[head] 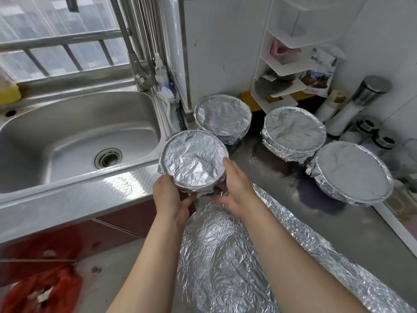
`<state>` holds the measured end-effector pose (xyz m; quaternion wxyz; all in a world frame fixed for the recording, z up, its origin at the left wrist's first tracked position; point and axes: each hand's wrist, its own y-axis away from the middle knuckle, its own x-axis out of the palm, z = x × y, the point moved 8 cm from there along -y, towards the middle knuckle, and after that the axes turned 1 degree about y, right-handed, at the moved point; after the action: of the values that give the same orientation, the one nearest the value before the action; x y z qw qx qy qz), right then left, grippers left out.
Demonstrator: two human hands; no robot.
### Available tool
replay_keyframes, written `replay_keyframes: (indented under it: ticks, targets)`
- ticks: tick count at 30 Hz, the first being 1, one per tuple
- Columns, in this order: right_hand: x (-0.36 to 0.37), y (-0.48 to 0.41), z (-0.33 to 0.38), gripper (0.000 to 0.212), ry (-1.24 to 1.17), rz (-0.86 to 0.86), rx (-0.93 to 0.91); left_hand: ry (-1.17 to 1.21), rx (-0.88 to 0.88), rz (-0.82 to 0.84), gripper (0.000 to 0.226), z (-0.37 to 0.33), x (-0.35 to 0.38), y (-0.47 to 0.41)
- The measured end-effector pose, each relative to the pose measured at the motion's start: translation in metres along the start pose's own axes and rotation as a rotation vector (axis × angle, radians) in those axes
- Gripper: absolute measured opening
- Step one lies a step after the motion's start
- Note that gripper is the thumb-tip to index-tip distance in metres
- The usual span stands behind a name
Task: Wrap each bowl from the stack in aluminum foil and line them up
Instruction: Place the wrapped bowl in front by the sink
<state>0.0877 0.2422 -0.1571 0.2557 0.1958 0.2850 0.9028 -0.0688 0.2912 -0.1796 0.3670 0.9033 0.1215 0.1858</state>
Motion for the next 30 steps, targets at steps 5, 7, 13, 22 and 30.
replay_keyframes:
  ticks: [5,7,13,22,30]
  targets:
    - [-0.007,-0.006,-0.004,0.063,0.042,-0.144,-0.090,-0.233,-0.076,0.087,0.055,0.014,-0.012,0.005]
    - [-0.011,-0.006,-0.003,0.065,0.058,-0.203,-0.132,-0.405,0.111,-0.050,0.067,-0.008,-0.024,-0.002]
    - [-0.018,-0.010,-0.005,0.061,-0.031,-0.303,-0.197,-0.452,0.480,0.123,0.045,-0.059,0.028,-0.015]
    - [-0.003,-0.030,-0.023,0.072,-0.238,-0.371,-0.076,-0.416,0.556,0.099,0.033,-0.057,0.036,-0.032]
    - [-0.002,-0.031,-0.013,0.056,-0.238,-0.317,-0.095,-0.412,0.555,-0.043,0.029,-0.055,0.025,-0.036]
